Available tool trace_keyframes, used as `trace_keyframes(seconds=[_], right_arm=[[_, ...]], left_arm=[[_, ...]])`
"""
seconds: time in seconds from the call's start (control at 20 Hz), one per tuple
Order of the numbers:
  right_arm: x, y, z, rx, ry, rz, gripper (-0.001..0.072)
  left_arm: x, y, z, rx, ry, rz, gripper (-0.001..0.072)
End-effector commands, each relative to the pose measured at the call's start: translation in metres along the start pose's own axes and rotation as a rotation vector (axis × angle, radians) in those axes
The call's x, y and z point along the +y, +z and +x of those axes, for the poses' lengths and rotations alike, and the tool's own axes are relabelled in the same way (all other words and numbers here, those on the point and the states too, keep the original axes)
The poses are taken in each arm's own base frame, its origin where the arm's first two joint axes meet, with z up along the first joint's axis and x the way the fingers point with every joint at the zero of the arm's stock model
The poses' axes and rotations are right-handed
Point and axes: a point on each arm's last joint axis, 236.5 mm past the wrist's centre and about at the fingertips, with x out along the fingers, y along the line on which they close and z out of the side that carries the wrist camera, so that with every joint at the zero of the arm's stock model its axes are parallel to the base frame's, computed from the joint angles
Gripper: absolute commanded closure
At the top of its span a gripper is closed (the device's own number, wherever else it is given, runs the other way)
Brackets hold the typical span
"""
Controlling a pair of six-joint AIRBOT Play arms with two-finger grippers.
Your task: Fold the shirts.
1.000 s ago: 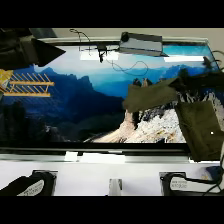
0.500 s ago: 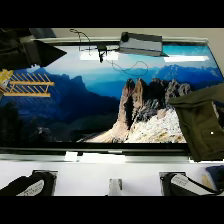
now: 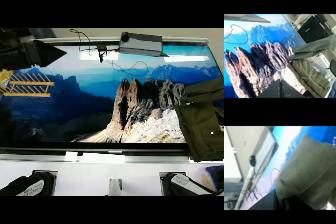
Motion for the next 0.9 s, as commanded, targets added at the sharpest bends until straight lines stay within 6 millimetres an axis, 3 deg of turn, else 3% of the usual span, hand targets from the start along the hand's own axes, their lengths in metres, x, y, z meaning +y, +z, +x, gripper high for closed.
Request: trace_keyframes(seconds=[0.0,0.15,0.25,0.35,0.65,0.85], right_arm=[[-0.044,-0.033,-0.009,0.142,-0.191,-0.060,0.0687],[-0.105,-0.041,-0.050,0.172,-0.515,-0.118,0.0687],[-0.131,-0.042,-0.080,0.163,-0.682,-0.103,0.0686],[-0.152,-0.051,-0.093,0.200,-0.777,-0.088,0.0686],[-0.225,-0.114,-0.088,0.402,-0.913,0.004,0.0686],[-0.254,-0.139,-0.078,0.449,-0.937,0.034,0.0686]], left_arm=[[0.000,0.000,0.000,0.001,0.000,0.021,0.0673],[0.000,-0.001,0.000,0.003,0.000,0.021,0.0673],[0.000,-0.001,0.000,0.003,0.000,0.021,0.0673],[0.000,-0.001,0.000,0.004,-0.001,0.021,0.0674],[0.000,-0.001,0.000,0.004,-0.001,0.021,0.0674],[0.000,-0.001,0.000,0.003,-0.001,0.021,0.0673]])
